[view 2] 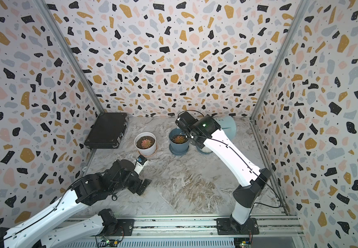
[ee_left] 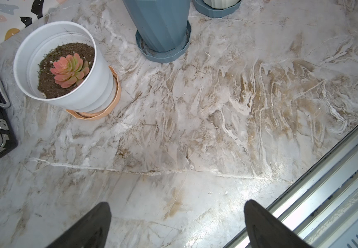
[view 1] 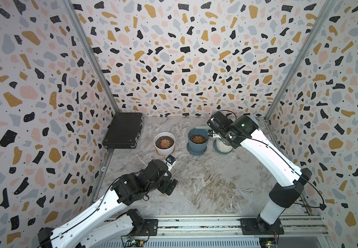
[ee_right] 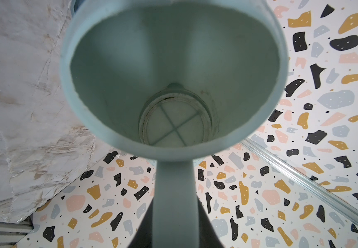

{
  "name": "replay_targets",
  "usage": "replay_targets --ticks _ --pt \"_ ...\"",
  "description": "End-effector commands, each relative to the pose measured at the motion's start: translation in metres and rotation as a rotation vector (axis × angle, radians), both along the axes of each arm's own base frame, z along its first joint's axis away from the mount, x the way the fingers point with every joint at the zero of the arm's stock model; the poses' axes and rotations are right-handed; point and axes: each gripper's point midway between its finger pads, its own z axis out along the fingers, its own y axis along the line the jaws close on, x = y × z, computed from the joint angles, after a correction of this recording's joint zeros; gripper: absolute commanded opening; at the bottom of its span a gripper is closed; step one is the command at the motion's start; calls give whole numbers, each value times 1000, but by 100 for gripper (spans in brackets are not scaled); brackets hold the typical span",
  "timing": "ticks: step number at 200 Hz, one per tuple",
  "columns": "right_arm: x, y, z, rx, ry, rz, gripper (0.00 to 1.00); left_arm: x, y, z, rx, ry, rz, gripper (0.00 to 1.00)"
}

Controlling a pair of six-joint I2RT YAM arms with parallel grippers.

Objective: Water the succulent around the soil edge
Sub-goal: Water the soil of the potted plant with water.

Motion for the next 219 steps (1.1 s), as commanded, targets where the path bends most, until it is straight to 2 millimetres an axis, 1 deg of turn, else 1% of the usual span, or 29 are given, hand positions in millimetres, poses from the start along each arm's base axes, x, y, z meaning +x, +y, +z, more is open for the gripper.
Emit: replay_targets --ticks 1,74,166,219 --pt "-1 -4 25 33 -82 -11 0 2 -2 2 -7 -25 -12 99" --pt "-4 0 22 32 -73 1 0 2 -2 2 -9 -30 -14 99" --pt "-12 6 16 27 -51 21 0 2 -2 3 -10 -34 -12 99" --pt "-20 2 13 19 -41 20 0 3 -2 4 -10 -37 -10 99"
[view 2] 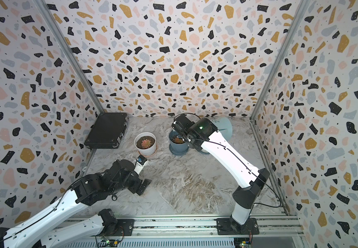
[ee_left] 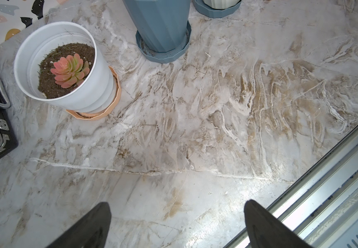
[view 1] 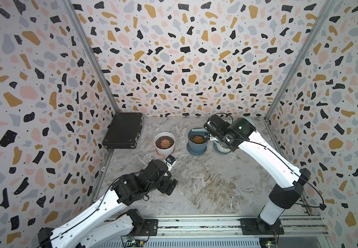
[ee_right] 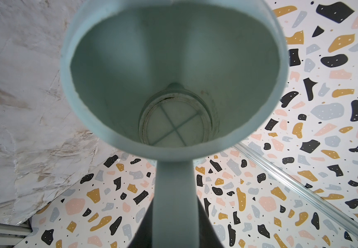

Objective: Water the succulent around the soil edge
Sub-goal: Water the soil of the potted plant with water.

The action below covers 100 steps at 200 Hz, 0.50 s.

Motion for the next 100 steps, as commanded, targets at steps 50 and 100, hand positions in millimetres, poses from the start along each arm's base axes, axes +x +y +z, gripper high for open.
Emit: replay_targets --ticks 50,100 --pt "-11 -11 19 23 -59 -16 0 3 -2 3 -11 -32 -8 99" --pt "-8 -1 22 37 -68 -3 0 3 -2 3 -11 -32 -7 99"
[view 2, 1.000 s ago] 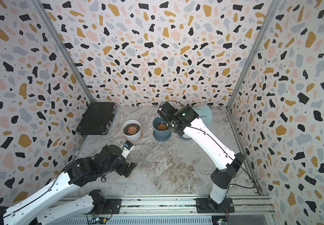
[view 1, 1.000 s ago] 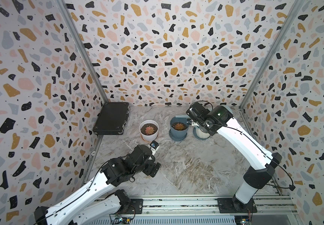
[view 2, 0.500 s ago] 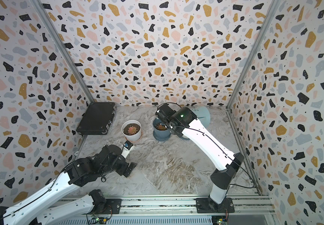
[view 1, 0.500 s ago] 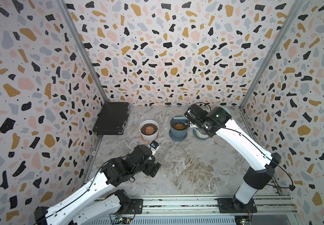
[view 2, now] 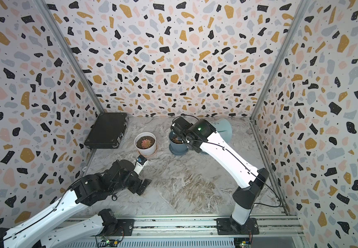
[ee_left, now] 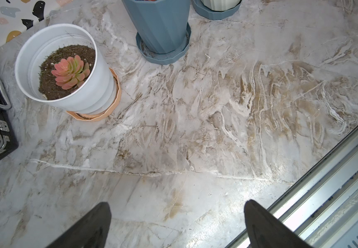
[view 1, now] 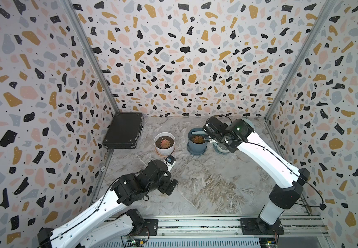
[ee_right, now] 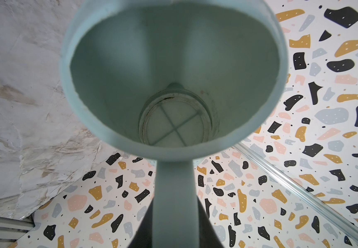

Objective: Water the succulent around the soil edge
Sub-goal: Water the soil of the potted plant with water.

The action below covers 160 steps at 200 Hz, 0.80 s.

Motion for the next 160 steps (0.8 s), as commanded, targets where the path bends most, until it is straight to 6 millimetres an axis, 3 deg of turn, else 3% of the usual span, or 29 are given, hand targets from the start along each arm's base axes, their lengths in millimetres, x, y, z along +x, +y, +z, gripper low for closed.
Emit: replay_targets --ticks 1,160 --pt "-2 -4 27 48 -86 -11 0 2 -2 3 -10 -25 -4 99" --pt "-16 -8 31 37 -85 8 0 2 -2 2 -5 -24 -6 99"
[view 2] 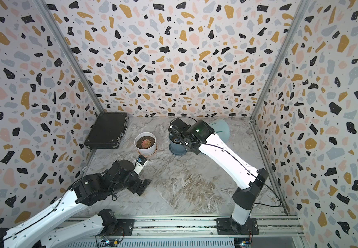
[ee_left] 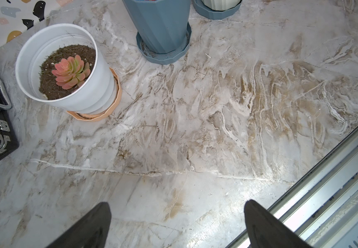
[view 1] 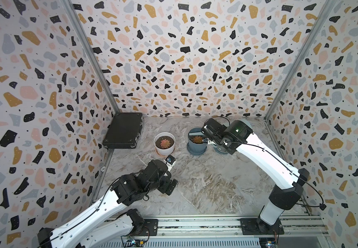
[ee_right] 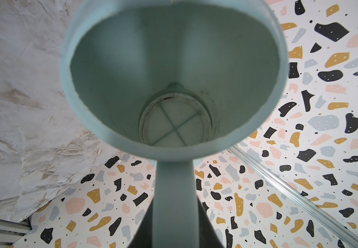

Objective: Water the succulent around the soil edge
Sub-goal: Water the soil of the potted plant with water.

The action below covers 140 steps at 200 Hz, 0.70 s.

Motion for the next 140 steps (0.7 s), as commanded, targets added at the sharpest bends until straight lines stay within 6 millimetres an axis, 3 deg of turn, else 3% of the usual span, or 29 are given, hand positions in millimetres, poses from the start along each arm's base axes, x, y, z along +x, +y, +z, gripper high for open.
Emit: replay_targets --ticks 1,140 --pt "-10 -17 30 36 -86 -22 0 2 -2 3 -8 -24 -6 99" --pt "-27 -30 27 16 -71 -24 0 3 -2 5 -8 -29 -6 99"
